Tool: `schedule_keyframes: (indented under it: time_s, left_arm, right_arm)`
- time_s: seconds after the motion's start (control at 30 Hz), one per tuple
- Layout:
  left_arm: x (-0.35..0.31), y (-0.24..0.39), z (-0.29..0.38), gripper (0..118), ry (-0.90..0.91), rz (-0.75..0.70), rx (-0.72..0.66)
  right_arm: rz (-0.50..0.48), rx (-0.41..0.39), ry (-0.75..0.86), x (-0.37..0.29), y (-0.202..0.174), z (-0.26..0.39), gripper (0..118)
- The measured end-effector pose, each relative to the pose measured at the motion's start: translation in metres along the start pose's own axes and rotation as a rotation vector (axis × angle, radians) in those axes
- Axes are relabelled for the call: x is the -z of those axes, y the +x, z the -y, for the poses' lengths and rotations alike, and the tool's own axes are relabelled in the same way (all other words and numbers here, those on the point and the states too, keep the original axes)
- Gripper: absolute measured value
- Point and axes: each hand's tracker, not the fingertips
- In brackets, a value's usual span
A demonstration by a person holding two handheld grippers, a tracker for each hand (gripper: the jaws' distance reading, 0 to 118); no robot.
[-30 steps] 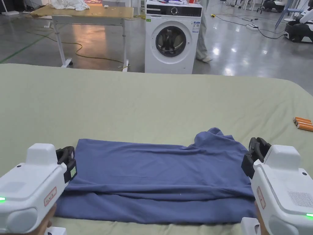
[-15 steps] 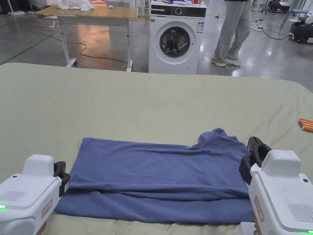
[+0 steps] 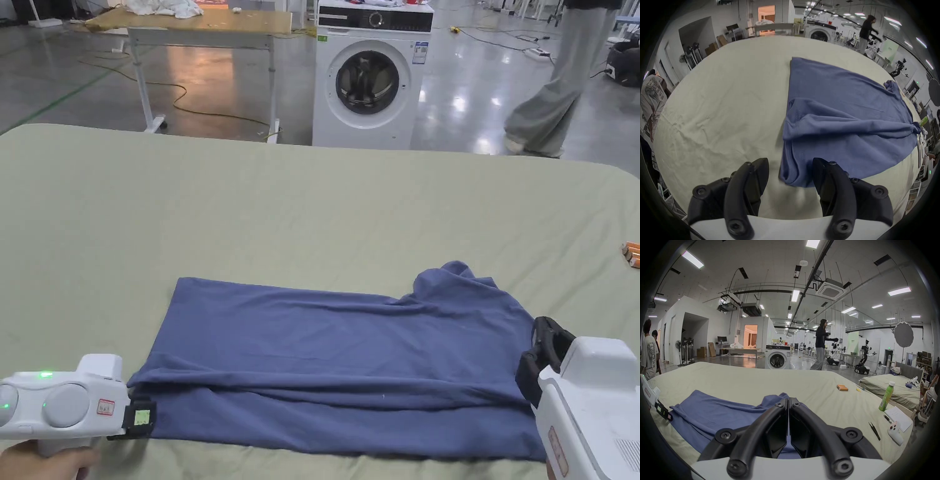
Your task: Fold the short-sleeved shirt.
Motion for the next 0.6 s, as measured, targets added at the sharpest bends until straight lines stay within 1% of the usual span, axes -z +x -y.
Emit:
schedule_keyframes:
  time_s: [0.07,0.1,0.17,0.2,0.23,0.3,0.37,0.43,0.47,0.5,0.53,0.57,0.6]
  left_arm:
    - [-0.007,0.009,0.0,54,-0.001,-0.025,-0.006]
    - [-0.008,0.015,0.0,50,-0.004,-0.047,0.011]
    - [-0.012,0.026,0.002,28,-0.001,-0.044,0.105]
    - [-0.014,0.031,0.003,17,0.001,-0.026,0.128]
    - [-0.015,0.036,0.004,4,0.001,-0.021,0.128]
    - [-0.017,0.035,0.005,1,0.0,0.002,0.134]
    - [-0.022,0.035,0.009,1,0.013,-0.002,0.131]
    - [-0.03,0.027,0.01,1,0.035,0.016,0.1]
    - [-0.033,0.025,0.011,0,0.044,0.022,0.087]
    - [-0.037,0.024,0.012,0,0.052,0.029,0.074]
    - [-0.04,0.023,0.013,0,0.063,0.034,0.065]
    - [-0.04,0.017,0.012,0,0.067,0.039,0.063]
    - [-0.043,0.016,0.012,0,0.07,0.039,0.063]
  right_arm:
    - [0.01,-0.001,-0.023,0.0,0.005,0.005,0]
    - [0.012,0.004,-0.033,0.0,0.007,0.007,0]
    - [0.018,0.009,-0.066,0.001,0.015,0.013,0]
    - [0.021,0.015,-0.09,0.003,0.019,0.015,0]
    - [0.023,0.024,-0.114,0.005,0.025,0.018,0]
    - [0.028,0.032,-0.161,0.009,0.036,0.024,0]
    - [0.041,0.022,-0.253,0.017,0.048,0.031,1]
    - [0.038,-0.008,-0.366,0.027,0.059,0.039,4]
    - [0.027,-0.013,-0.433,0.034,0.065,0.044,11]
    - [0.007,0.002,-0.489,0.04,0.07,0.051,20]
    - [-0.01,0.008,-0.559,0.048,0.076,0.059,34]
    - [-0.034,0.027,-0.613,0.054,0.079,0.066,37]
    - [-0.054,0.027,-0.638,0.059,0.081,0.073,39]
